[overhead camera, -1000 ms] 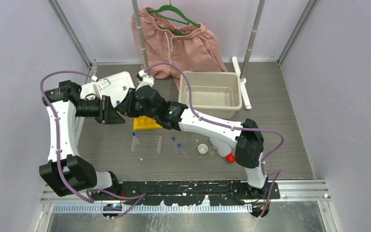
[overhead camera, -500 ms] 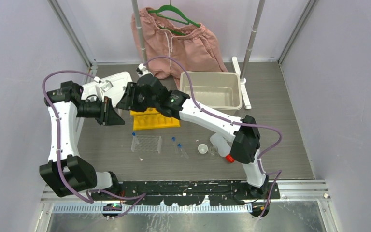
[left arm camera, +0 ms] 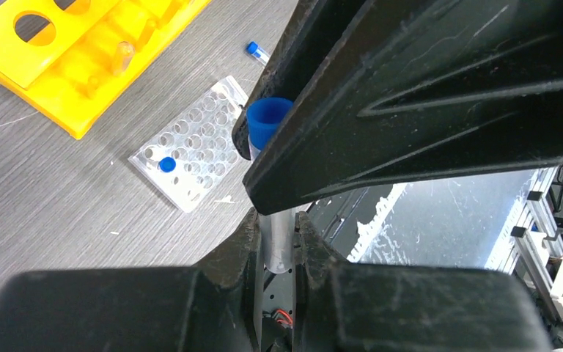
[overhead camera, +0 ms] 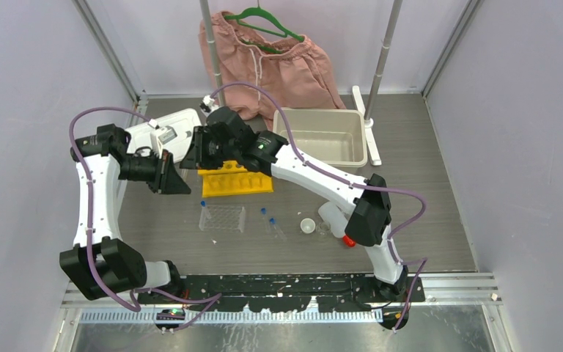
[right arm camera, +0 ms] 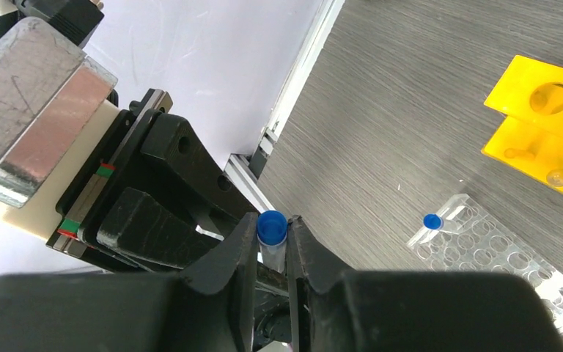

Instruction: Organize the chemistry lab equipment

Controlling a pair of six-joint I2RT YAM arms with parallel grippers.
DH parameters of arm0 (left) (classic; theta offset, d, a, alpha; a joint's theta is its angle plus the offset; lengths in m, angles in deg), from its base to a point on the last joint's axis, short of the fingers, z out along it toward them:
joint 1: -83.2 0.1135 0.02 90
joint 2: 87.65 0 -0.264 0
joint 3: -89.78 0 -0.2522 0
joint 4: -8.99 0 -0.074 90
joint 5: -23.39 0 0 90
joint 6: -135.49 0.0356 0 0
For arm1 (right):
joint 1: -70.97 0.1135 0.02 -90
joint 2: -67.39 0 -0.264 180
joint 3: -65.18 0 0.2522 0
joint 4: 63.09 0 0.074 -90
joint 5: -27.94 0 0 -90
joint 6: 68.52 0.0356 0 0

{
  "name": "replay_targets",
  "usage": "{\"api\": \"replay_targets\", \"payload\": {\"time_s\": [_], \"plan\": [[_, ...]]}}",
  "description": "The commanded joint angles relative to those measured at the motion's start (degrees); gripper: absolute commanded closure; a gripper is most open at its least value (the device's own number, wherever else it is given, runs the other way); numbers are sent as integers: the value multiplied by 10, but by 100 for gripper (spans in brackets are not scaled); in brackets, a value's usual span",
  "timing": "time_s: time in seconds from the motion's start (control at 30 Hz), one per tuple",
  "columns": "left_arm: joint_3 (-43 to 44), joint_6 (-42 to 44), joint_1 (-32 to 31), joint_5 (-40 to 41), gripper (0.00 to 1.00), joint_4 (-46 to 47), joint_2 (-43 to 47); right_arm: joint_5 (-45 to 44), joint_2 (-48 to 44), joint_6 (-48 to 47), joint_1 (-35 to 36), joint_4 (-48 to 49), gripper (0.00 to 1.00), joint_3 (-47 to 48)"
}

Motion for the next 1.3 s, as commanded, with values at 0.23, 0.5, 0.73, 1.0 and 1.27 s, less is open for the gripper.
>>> {"api": "replay_targets", "payload": {"time_s": [0.23, 0.5, 0.73, 1.0, 1.27], "plan": [[0, -14, -3, 18, 13, 9, 13, -73, -41, -95, -7, -45, 99, -12], [8, -129, -1, 102, 4, 95, -16, -239, -133, -230, 56, 76, 99, -217], [28, -161, 13, 131, 2, 101, -42, -255, -136, -303, 104, 253, 99, -342], [29, -158, 21, 140, 1, 101, -43, -279, -91, -376, 141, 400, 99, -395], [37, -149, 21, 141, 1, 96, -49, -288, -45, -418, 154, 464, 99, -401]]}}
